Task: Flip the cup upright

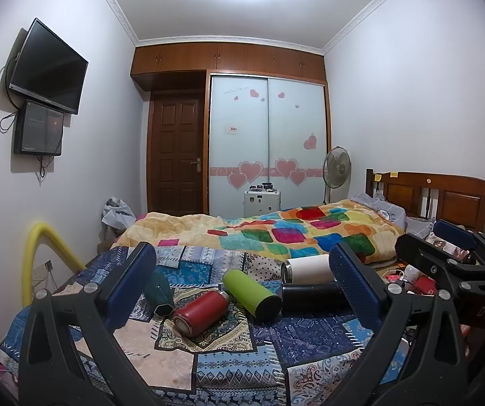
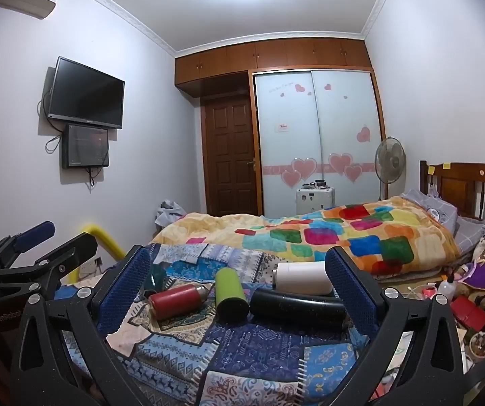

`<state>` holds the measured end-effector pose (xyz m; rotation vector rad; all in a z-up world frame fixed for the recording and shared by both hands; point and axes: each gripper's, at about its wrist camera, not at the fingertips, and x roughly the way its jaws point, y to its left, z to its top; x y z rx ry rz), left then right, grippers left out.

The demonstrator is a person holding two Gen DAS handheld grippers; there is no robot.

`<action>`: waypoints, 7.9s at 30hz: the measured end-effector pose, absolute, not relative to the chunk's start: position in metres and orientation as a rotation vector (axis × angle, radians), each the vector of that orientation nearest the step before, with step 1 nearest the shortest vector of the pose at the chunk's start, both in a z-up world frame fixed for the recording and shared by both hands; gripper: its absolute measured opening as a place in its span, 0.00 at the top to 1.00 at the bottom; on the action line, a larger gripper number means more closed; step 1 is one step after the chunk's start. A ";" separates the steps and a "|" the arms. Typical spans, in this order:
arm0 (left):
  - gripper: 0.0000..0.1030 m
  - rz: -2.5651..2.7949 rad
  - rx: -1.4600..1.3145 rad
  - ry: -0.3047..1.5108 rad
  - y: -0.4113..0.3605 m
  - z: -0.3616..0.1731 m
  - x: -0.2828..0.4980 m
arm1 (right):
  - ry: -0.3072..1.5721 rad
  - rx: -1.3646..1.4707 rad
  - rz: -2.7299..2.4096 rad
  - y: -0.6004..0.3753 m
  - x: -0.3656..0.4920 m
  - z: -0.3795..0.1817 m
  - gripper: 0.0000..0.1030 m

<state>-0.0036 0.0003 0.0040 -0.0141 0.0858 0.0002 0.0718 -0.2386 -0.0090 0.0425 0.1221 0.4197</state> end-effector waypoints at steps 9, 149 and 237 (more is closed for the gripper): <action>0.00 0.000 -0.015 0.084 0.000 0.004 -0.004 | 0.121 0.043 0.419 -0.239 0.072 -0.009 0.00; 0.39 -0.357 0.160 0.888 -0.028 -0.153 0.193 | 0.475 -0.018 0.407 -0.232 0.179 -0.100 0.00; 0.26 -0.128 -0.024 0.622 0.104 -0.130 0.121 | 0.970 -0.143 0.715 -0.099 0.236 -0.137 0.41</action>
